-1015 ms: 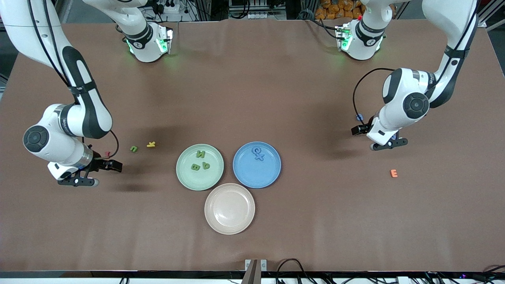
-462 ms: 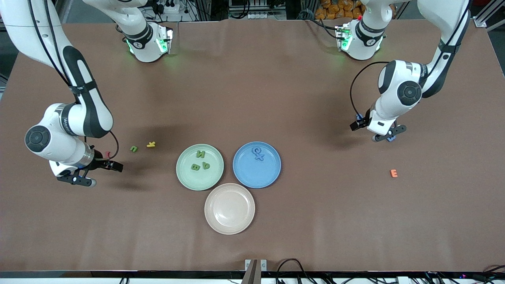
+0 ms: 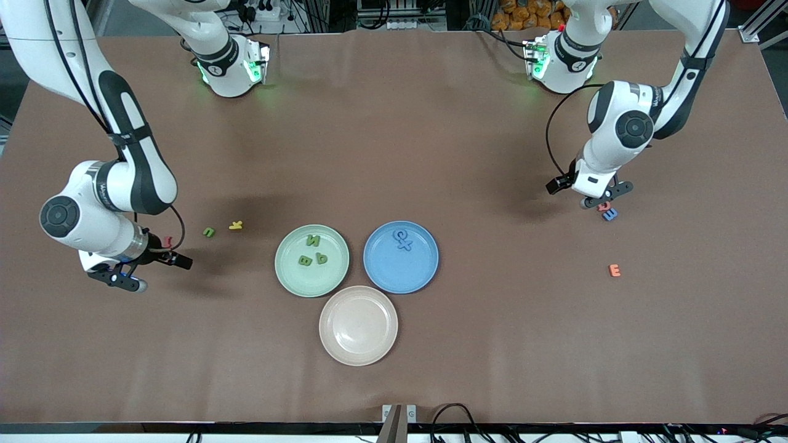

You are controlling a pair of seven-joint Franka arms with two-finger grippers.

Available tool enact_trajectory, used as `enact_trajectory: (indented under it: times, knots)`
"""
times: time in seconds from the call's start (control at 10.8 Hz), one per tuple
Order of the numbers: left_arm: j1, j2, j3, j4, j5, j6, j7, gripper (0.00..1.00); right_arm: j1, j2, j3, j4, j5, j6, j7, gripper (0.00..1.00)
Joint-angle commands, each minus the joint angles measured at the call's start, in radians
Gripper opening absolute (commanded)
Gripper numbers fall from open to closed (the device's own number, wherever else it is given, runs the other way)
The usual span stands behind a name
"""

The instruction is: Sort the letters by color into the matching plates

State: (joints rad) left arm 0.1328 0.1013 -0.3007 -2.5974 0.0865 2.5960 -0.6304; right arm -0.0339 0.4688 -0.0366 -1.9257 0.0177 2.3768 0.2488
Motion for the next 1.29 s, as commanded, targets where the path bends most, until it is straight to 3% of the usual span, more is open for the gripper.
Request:
enact_trajectory:
  times: [0.0,0.37,0.74,1.2]
  knots:
    - [-0.021,-0.032,-0.002,-0.090,-0.024,0.116,-0.066,1.00,-0.001,-0.038,0.006,-0.042,-0.002,-0.005,0.078,1.00]
    - [-0.022,0.024,-0.002,-0.113,-0.024,0.220,-0.110,1.00,0.002,-0.058,0.006,-0.096,-0.001,0.016,0.151,1.00]
    - [-0.013,0.067,0.000,-0.122,-0.013,0.240,-0.110,1.00,0.000,-0.100,0.007,-0.272,0.001,0.195,0.172,1.00]
    - [0.007,0.115,0.002,-0.121,-0.010,0.318,-0.109,1.00,0.014,-0.144,0.007,-0.363,0.002,0.228,0.173,1.00]
